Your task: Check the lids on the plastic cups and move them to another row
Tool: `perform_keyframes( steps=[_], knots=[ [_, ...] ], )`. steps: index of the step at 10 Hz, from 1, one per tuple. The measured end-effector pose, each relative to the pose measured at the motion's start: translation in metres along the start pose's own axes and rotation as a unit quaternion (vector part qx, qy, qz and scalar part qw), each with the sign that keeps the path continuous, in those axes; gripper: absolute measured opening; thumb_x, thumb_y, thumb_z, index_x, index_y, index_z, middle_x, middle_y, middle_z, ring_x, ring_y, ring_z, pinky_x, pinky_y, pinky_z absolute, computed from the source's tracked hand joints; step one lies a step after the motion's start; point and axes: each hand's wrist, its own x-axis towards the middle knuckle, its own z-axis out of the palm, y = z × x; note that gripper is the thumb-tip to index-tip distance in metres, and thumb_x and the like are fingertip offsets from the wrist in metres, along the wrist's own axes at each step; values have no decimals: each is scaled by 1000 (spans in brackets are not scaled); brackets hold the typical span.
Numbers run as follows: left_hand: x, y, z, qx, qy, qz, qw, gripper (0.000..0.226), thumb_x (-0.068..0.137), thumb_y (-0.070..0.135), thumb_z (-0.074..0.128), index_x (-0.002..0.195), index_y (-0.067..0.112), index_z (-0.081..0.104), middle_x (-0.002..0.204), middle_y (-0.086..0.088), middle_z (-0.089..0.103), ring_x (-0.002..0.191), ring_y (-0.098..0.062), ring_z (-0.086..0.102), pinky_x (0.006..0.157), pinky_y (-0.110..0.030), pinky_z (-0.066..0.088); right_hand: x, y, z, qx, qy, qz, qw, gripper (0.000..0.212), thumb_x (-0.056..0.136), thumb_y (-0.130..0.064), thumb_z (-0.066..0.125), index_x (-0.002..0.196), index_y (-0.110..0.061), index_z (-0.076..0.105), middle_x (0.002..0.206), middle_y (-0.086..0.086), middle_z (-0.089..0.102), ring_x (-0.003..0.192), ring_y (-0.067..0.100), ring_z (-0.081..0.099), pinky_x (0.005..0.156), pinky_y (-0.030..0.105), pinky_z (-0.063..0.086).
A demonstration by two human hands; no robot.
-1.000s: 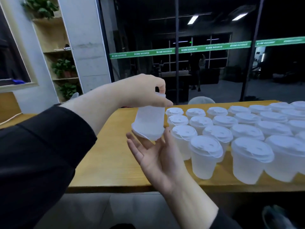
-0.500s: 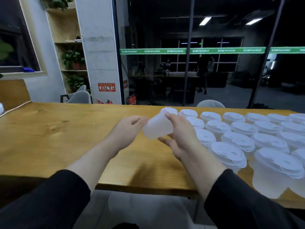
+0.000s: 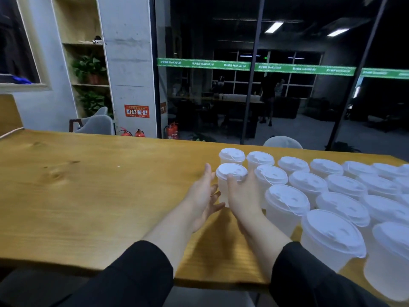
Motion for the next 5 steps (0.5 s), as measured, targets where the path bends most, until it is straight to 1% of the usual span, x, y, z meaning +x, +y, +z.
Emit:
perform_keyframes(
  steps=[1,2,3,4,5],
  knots=[
    [13,-1,3,10,14,15,1000,65,106,64,27,156,26,42,113,8,63,96,-1,60,86,-32,53,-5,1,5,65,20,-3,998,57,101,-43,44,150,-15,35,147,1,51,131,19,51,106,39,43],
    [22,0,3,-1,7,4,1000,68,105,66,28,158,24,39,147,-5,53,121,-7,56,105,-39,49,-1,7,8,128,21,46,990,43,108,-39,36,145,-19,45,136,-5,58,122,16,55,92,32,42],
    [26,1,4,-5,-10,-4,1000,71,103,69,27,162,29,31,167,-9,32,152,-21,33,117,-47,42,2,9,4,180,30,99,978,48,108,-45,32,148,-22,48,144,-7,55,130,14,50,102,33,40],
    [29,1,6,3,-8,-11,1000,70,104,69,26,162,30,31,167,-7,31,154,-24,30,112,-43,46,7,13,1,203,22,139,969,44,109,-46,32,138,-21,54,134,-5,59,121,16,53,98,34,40],
    [28,1,4,12,20,12,1000,71,104,67,29,162,25,30,167,-8,31,152,-22,33,107,-39,47,3,16,2,204,9,144,968,50,106,-52,33,137,-20,55,137,1,61,126,22,56,110,44,44]
  ],
)
